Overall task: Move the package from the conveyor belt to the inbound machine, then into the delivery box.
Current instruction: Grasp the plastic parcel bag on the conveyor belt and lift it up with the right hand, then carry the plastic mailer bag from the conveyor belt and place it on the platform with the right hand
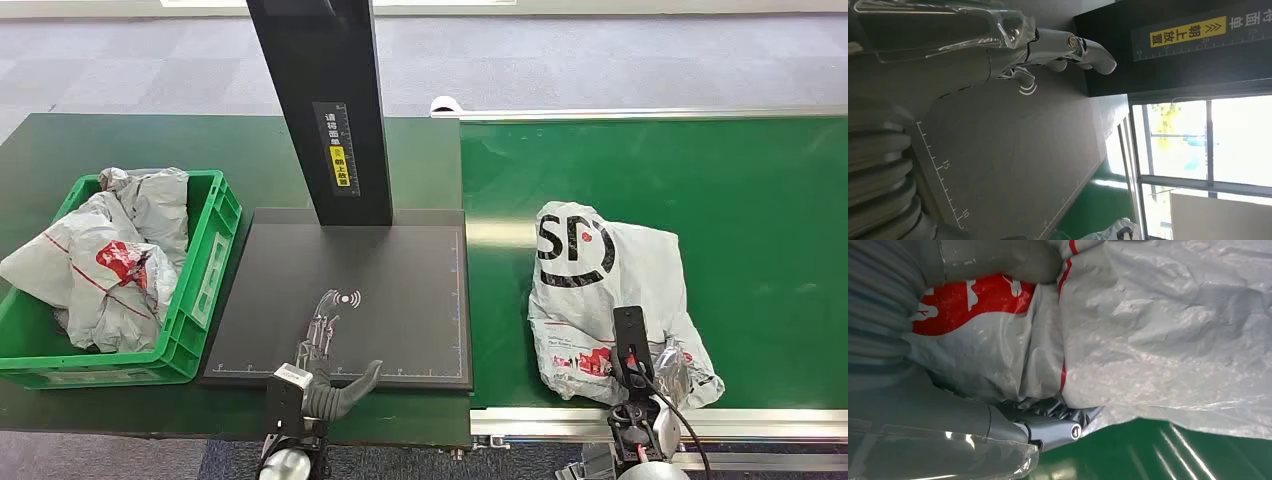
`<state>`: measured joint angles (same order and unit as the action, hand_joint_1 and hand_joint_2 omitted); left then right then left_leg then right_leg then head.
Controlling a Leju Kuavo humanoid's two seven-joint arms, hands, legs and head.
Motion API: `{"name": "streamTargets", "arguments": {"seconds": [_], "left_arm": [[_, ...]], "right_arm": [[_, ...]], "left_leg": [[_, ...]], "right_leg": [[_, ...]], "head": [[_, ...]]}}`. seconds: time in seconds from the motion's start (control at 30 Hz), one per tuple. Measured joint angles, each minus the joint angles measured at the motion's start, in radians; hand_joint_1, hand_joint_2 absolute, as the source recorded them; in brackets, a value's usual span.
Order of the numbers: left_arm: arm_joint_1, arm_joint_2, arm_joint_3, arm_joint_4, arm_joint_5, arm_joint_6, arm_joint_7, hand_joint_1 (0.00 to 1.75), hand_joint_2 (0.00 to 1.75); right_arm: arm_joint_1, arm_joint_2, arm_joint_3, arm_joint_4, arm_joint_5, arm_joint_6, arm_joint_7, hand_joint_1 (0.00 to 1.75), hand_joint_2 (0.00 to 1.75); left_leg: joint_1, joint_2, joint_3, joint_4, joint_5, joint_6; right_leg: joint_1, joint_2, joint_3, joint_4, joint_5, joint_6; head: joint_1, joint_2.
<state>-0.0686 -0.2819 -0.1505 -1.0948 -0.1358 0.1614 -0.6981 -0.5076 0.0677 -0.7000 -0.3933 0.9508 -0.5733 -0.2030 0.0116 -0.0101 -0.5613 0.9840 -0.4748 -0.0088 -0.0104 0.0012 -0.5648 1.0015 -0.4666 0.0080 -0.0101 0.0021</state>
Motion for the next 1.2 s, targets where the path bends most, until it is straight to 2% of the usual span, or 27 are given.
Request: {"name": "streamTargets", "arguments": {"seconds": [0.1,0.27,0.37,0.5,0.63,0.73,0.83,1.03,1.2], "left_arm": [[0.0,0.0,0.003,0.0,0.0,0.0,0.0,0.0,1.75],[0.001,-0.001,0.008,0.0,0.0,0.007,0.0,0.0,1.75],[0.004,-0.002,0.011,-0.003,0.0,0.017,0.0,0.0,1.75],[0.02,-0.001,0.022,-0.037,0.002,0.035,0.0,0.0,1.75],[0.027,0.0,0.029,-0.061,0.002,0.039,0.0,0.0,1.75],[0.04,0.002,0.035,-0.088,0.004,0.047,0.0,0.0,1.75],[0.064,0.009,0.039,-0.15,0.006,0.071,0.0,0.0,1.75],[0.117,0.026,0.047,-0.304,0.0,0.116,0.0,0.0,1.75],[0.136,0.037,0.051,-0.36,0.0,0.13,0.0,0.0,1.75]], "right_arm": [[0.0,0.002,0.0,-0.003,-0.013,-0.015,-0.04,1.75,1.75],[0.013,0.04,0.011,-0.089,-0.054,-0.082,-0.201,1.75,1.75],[0.082,0.108,0.082,-0.315,-0.075,-0.093,-0.231,1.75,1.75],[0.222,0.185,0.264,-0.689,-0.111,-0.116,-0.247,1.75,1.75],[0.289,0.221,0.371,-0.888,-0.123,-0.124,-0.256,1.75,1.75],[0.325,0.238,0.414,-0.985,-0.147,-0.124,-0.312,1.75,1.75],[0.366,0.244,0.484,-1.067,-0.19,-0.113,-0.35,1.75,1.75],[0.36,0.205,0.699,-1.092,-0.296,0.075,-0.274,1.75,1.75],[0.336,0.188,0.775,-1.072,-0.331,0.138,-0.263,1.75,1.75]], "left_leg": [[0.0,0.0,0.001,0.0,0.0,0.0],[0.0,0.0,0.0,0.0,0.0,0.0],[0.001,-0.002,-0.001,0.0,0.0,0.0],[0.001,-0.001,-0.005,0.0,0.0,0.0],[0.001,0.0,-0.007,0.0,0.0,0.0],[0.0,0.0,-0.007,0.0,0.0,0.0],[0.0,0.0,-0.007,0.0,0.0,0.0],[0.001,0.0,-0.007,0.0,0.0,-0.001],[0.001,0.0,-0.008,-0.001,0.0,-0.001]], "right_leg": [[0.0,0.0,0.001,0.0,0.0,0.0],[0.0,0.0,0.0,0.0,0.0,0.0],[0.001,-0.001,-0.001,0.0,0.0,0.0],[0.001,0.0,-0.006,0.001,-0.001,0.0],[0.001,0.0,-0.007,0.001,-0.001,0.0],[0.0,0.0,-0.007,0.001,-0.001,0.0],[0.0,0.0,-0.007,0.001,-0.001,0.0],[0.001,0.0,-0.008,0.001,-0.001,0.0],[0.001,0.0,-0.008,0.001,-0.001,0.0]], "head": [[0.0,0.0],[0.0,0.0],[0.0,0.0],[0.0,0.0],[0.0,0.0],[0.0,0.0],[0.0,0.0],[0.0,0.0],[0.0,0.0]]}}
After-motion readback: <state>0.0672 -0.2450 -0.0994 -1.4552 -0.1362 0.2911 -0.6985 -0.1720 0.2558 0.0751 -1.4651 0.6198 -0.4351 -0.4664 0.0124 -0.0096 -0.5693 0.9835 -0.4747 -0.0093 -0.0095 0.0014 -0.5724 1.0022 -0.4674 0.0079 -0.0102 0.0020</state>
